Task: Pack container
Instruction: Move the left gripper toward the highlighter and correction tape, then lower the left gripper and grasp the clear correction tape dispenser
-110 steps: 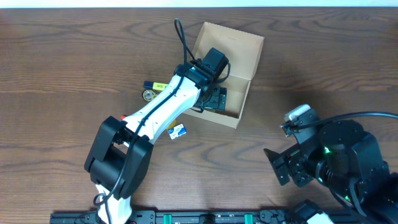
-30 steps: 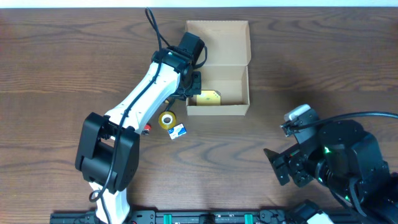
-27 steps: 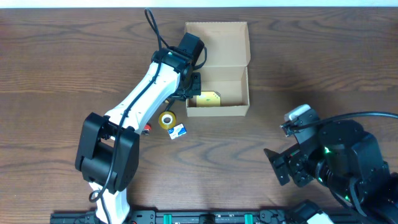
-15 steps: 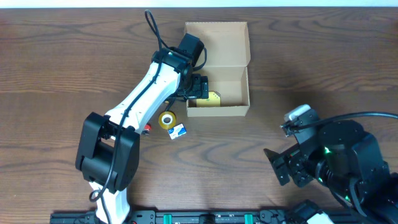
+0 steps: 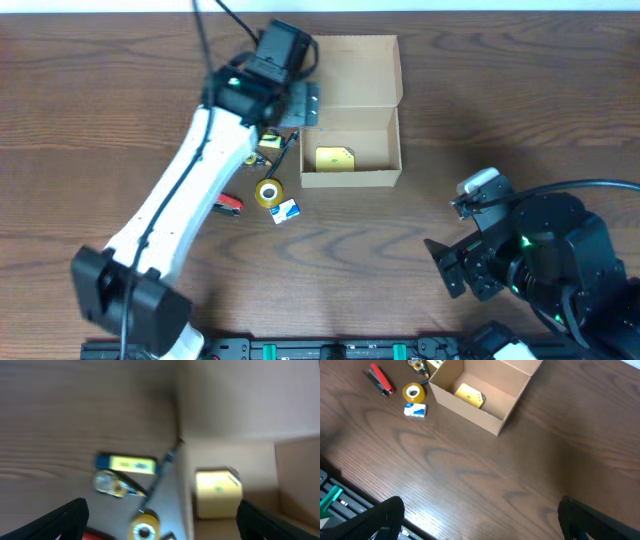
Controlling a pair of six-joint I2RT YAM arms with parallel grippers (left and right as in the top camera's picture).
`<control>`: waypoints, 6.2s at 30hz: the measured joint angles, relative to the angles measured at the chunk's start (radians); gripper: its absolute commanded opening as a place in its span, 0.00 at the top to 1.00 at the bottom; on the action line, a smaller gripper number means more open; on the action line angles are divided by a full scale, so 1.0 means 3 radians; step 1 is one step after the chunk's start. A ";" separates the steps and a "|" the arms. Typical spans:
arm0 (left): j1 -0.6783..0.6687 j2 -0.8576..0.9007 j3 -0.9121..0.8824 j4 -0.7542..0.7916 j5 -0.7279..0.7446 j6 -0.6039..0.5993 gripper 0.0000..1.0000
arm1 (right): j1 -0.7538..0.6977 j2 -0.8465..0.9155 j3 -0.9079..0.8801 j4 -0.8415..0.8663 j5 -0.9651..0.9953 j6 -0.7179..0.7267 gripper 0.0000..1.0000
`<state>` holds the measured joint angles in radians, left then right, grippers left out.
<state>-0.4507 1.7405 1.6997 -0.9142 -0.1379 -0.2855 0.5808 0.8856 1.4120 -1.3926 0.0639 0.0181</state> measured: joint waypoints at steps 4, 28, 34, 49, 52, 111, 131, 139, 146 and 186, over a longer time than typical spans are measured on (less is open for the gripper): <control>0.0225 -0.0033 0.0010 -0.0005 -0.0164 -0.0196 0.05 | 0.0000 0.0000 0.0000 0.0000 -0.0001 0.0001 0.01; 0.0581 0.0013 0.0005 0.0482 0.0083 -0.1902 0.05 | 0.0000 0.0000 0.0000 -0.0001 -0.0004 0.0000 0.01; 0.0581 0.0261 0.0005 0.0448 0.0089 -0.2017 0.05 | 0.0000 0.0000 0.0000 -0.0001 -0.0004 0.0001 0.01; 0.0641 0.0566 0.0001 0.0263 0.0228 -0.2355 0.05 | 0.0000 0.0000 0.0000 -0.0001 -0.0004 0.0000 0.01; 0.0640 0.0734 0.0001 0.0254 0.0338 -0.2457 0.04 | 0.0000 0.0000 0.0000 -0.0001 -0.0004 0.0000 0.01; 0.0640 0.1231 0.0001 -0.0281 0.0430 -0.3225 0.09 | 0.0000 0.0000 0.0000 -0.0001 -0.0004 0.0001 0.01; 0.0640 0.1231 -0.0027 -0.0589 0.0348 -0.3049 0.20 | 0.0000 0.0000 0.0000 -0.0001 -0.0004 0.0000 0.01; 0.0640 0.1231 -0.0195 -0.0296 0.0346 -0.2948 0.20 | 0.0000 -0.0001 0.0000 -0.0001 -0.0004 0.0000 0.01; 0.0640 0.1231 -0.0373 -0.0234 0.0343 -0.2869 0.22 | 0.0000 0.0000 0.0000 -0.0001 -0.0004 0.0001 0.01; 0.0640 0.1231 -0.0734 0.0207 0.0198 -0.2792 0.48 | 0.0000 -0.0001 0.0000 -0.0001 -0.0004 0.0000 0.01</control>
<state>-0.2588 2.1098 1.4796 -0.8520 -0.0784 -1.1233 0.5808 0.8852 1.4120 -1.3930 0.0628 0.0181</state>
